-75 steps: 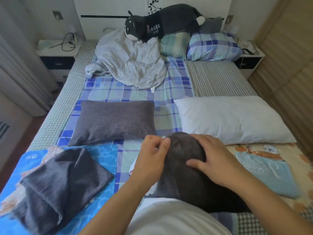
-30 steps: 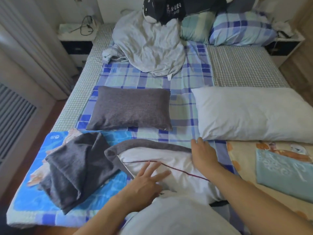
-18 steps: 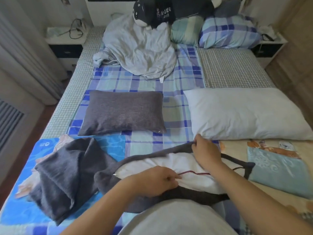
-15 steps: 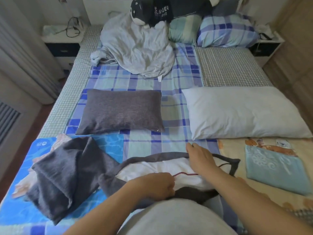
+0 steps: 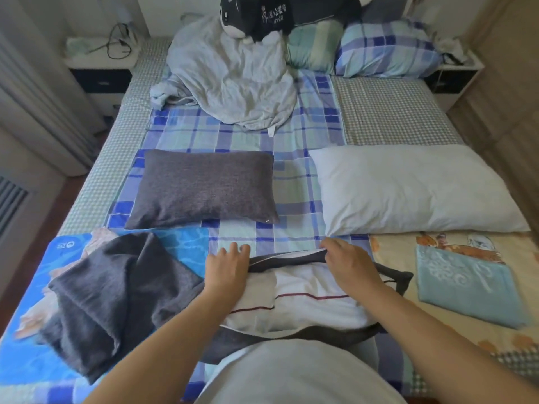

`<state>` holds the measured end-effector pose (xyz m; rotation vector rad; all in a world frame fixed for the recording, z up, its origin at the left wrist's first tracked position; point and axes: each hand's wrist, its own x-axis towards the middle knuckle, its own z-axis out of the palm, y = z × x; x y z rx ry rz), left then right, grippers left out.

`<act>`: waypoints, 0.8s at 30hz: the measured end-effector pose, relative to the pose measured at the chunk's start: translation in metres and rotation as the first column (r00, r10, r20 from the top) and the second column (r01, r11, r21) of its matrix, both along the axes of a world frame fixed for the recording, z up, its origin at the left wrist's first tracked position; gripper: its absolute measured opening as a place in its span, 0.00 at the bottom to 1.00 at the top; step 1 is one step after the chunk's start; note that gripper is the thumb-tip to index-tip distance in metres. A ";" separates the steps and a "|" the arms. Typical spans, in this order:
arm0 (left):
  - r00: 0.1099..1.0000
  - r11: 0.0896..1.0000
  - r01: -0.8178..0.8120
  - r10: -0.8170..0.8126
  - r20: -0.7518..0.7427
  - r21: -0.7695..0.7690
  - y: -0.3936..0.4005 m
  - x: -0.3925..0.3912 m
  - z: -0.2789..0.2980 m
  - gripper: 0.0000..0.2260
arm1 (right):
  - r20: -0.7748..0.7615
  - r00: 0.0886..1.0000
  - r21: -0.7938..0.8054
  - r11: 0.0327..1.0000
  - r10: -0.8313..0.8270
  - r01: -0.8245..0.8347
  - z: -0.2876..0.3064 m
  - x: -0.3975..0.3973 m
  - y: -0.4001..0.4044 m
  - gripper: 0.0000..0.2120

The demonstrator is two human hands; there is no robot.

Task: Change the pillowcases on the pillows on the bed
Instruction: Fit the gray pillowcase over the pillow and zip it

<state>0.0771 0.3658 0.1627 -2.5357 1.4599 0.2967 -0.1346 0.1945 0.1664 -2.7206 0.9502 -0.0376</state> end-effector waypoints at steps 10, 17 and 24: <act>0.864 0.900 -0.385 0.272 -0.423 -0.207 0.062 0.001 0.023 0.09 | -0.108 0.856 0.179 0.837 -0.506 0.518 0.000 -0.041 -0.039 0.09; 0.741 0.628 -0.603 0.212 -0.637 -0.493 0.066 0.011 0.078 0.10 | 0.394 0.724 0.189 0.821 -0.566 0.539 0.104 -0.026 -0.015 0.15; 0.795 0.759 -0.530 0.290 -0.533 -0.378 0.024 0.028 0.090 0.07 | 0.161 0.835 0.154 0.849 -0.527 0.506 0.071 0.003 -0.020 0.11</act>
